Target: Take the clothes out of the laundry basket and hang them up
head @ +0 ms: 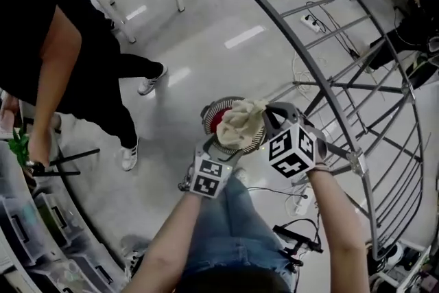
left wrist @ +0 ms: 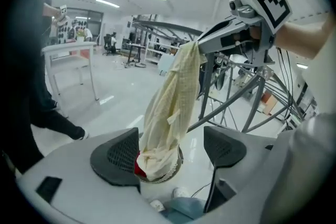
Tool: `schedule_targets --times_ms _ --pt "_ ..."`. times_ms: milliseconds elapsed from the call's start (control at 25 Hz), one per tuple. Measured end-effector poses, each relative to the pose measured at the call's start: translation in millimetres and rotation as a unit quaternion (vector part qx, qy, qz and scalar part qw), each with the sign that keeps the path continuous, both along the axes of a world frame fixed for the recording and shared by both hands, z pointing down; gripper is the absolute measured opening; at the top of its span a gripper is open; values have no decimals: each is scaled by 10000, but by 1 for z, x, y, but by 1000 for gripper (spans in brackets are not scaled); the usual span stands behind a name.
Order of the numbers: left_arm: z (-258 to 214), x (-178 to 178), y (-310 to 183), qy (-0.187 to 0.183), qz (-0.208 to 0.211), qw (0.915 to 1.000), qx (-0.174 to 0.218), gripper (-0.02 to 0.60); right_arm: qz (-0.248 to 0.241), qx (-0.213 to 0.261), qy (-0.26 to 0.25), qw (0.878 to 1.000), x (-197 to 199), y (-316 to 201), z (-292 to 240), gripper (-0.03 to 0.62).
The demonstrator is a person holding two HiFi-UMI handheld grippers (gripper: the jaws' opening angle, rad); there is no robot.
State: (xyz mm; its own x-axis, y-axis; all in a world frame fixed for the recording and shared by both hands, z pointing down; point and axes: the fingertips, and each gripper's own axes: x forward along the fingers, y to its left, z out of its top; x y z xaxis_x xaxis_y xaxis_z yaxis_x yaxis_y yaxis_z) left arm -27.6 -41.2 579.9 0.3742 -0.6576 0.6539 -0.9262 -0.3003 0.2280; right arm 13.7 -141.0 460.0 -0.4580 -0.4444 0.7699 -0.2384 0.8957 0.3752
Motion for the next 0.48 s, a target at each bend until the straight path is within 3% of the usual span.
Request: schedule_targets --times_ms 480 --pt "-70 28 -13 32 260 9984 505 383 332 56 -536 9980 11 -10 -102 14"
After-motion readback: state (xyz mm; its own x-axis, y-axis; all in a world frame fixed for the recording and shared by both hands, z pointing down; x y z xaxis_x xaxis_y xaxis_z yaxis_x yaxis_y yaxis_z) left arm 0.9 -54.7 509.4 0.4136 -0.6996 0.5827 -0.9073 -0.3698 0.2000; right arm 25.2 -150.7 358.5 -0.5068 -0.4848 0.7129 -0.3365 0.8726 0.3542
